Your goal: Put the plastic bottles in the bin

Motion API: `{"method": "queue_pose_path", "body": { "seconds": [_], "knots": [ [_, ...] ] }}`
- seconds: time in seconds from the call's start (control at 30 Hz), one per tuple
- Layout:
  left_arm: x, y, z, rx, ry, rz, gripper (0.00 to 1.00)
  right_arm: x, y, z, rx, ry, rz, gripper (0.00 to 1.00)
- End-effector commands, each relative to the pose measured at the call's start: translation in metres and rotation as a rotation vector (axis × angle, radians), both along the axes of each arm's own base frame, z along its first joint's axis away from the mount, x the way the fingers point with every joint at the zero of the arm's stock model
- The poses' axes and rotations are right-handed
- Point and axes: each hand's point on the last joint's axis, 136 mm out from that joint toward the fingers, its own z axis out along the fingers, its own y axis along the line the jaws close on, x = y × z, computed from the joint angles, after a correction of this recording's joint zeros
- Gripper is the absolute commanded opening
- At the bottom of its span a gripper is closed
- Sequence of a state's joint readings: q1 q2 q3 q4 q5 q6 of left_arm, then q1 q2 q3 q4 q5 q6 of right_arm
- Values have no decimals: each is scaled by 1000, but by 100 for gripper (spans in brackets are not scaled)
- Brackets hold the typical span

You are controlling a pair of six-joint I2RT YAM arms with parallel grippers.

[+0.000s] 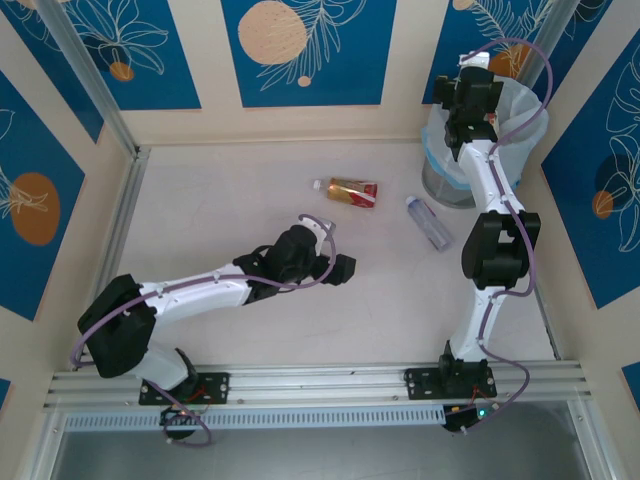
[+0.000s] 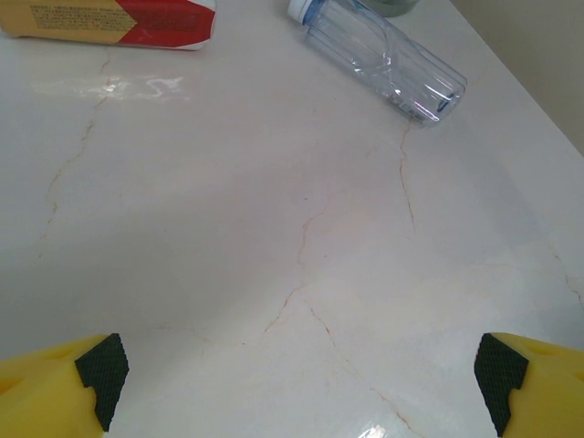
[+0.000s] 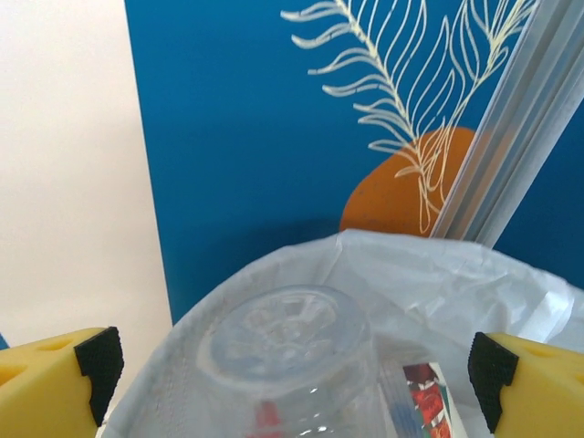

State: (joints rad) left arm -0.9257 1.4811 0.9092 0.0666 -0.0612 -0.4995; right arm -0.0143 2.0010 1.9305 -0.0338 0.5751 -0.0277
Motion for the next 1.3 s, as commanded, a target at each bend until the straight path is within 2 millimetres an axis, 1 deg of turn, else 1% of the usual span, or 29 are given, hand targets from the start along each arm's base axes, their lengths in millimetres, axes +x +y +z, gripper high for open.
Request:
{"method": "queue_pose_path", "body": {
  "seconds": [0.0, 0.13, 0.27, 0.3, 0.4, 0.47, 0.53, 0.67, 0.77, 0.9, 1.0, 1.1, 1.17, 1.23, 1.27],
  "knots": [
    [-1, 2, 1, -19, 3, 8, 99, -14, 4, 33, 40, -47, 10, 100],
    [-3, 3, 0, -21, 2, 6, 99, -21, 15, 35, 78, -41, 68, 100],
    [-3, 4, 0, -22, -1, 5, 99, -34, 28, 44, 140, -51, 122, 100],
    [-3, 5, 0, -23, -2, 7, 99, -39, 31, 48, 160, -61, 132, 100],
    [-4, 5, 0, -25, -6, 6, 99, -54, 41, 51, 218, -63, 169, 100],
    [-4, 5, 1, -28, -8, 5, 99, -66, 49, 50, 264, -52, 197, 99],
    [-4, 5, 1, -28, -10, 1, 99, -77, 55, 44, 304, -27, 223, 100],
    [-4, 5, 2, -30, -14, 0, 99, -100, 71, 29, 363, 44, 272, 100],
    [0, 9, 5, -18, -27, 24, 99, -123, 87, 15, 415, 108, 313, 100],
    [16, 23, 3, 60, -18, 99, 99, -156, 120, -4, 484, 176, 450, 98],
    [25, 29, 4, 59, -6, 139, 99, -176, 147, -17, 514, 217, 578, 98],
    [36, 39, 3, 53, 19, 210, 99, -185, 175, -37, 529, 279, 703, 98],
    [42, 50, -2, 61, 56, 280, 99, -184, 191, -54, 510, 344, 762, 98],
    [49, 64, -11, 82, 116, 365, 99, -179, 210, -72, 472, 418, 815, 98],
    [51, 68, -14, 84, 134, 385, 99, -174, 215, -79, 450, 441, 824, 98]
  ]
}}
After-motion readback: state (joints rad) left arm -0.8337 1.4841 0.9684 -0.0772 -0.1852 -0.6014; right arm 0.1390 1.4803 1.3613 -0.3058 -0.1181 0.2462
